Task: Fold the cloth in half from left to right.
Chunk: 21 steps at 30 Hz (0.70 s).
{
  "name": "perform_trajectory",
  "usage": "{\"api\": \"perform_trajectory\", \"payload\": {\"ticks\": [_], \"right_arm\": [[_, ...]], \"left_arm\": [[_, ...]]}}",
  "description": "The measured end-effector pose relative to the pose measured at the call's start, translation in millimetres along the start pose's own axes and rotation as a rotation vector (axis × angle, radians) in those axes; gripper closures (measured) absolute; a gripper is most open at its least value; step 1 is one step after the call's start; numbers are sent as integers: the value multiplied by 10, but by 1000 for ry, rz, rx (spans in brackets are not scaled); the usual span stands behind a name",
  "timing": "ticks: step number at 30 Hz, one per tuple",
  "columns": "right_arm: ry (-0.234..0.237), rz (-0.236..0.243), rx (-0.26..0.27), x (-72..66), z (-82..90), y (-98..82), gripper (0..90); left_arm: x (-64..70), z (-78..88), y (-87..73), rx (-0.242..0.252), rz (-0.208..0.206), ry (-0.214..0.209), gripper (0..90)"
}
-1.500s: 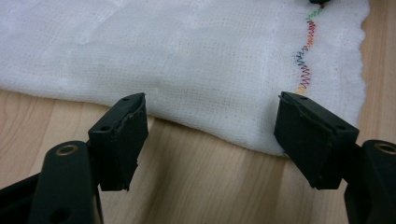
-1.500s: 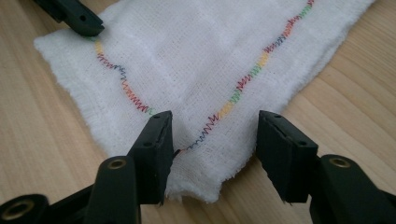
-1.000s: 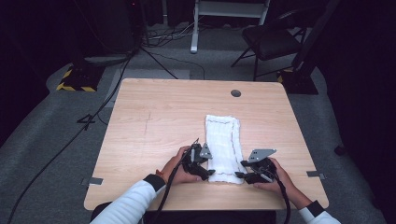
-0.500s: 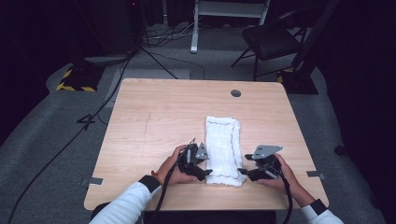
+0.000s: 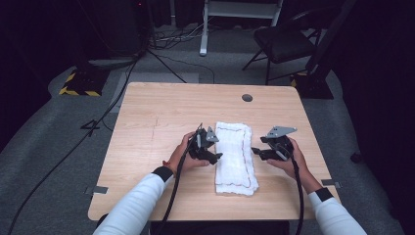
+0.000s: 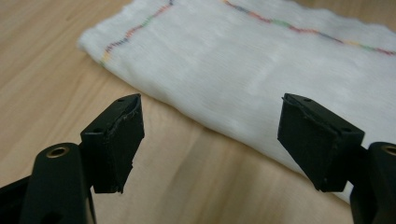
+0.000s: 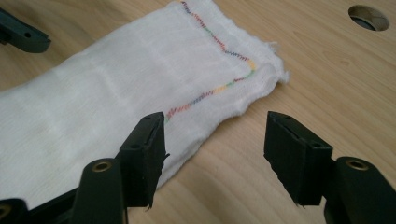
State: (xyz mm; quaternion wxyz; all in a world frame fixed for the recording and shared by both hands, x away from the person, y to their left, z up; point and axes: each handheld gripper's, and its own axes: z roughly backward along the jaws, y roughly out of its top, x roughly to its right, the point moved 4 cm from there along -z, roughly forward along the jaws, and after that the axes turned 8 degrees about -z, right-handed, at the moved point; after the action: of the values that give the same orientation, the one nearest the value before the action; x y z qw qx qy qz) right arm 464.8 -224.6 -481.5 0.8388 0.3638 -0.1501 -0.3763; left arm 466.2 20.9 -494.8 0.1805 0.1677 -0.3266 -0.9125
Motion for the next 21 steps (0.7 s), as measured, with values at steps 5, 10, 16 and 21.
{"api": "perform_trajectory", "payload": {"ticks": [5,10,16,21], "right_arm": [[-30,-2,-6,82,-202,185,393],[-59,-52,-6,215,-469,347,392],[-74,-86,-40,298,-682,393,424],[-78,-128,-64,383,-812,394,430]], "left_arm": [[-274,-192,110,11,64,36,233],[-514,-406,180,2,141,69,238],[-640,-606,185,11,211,60,237],[-731,-660,163,26,278,52,227]]}}
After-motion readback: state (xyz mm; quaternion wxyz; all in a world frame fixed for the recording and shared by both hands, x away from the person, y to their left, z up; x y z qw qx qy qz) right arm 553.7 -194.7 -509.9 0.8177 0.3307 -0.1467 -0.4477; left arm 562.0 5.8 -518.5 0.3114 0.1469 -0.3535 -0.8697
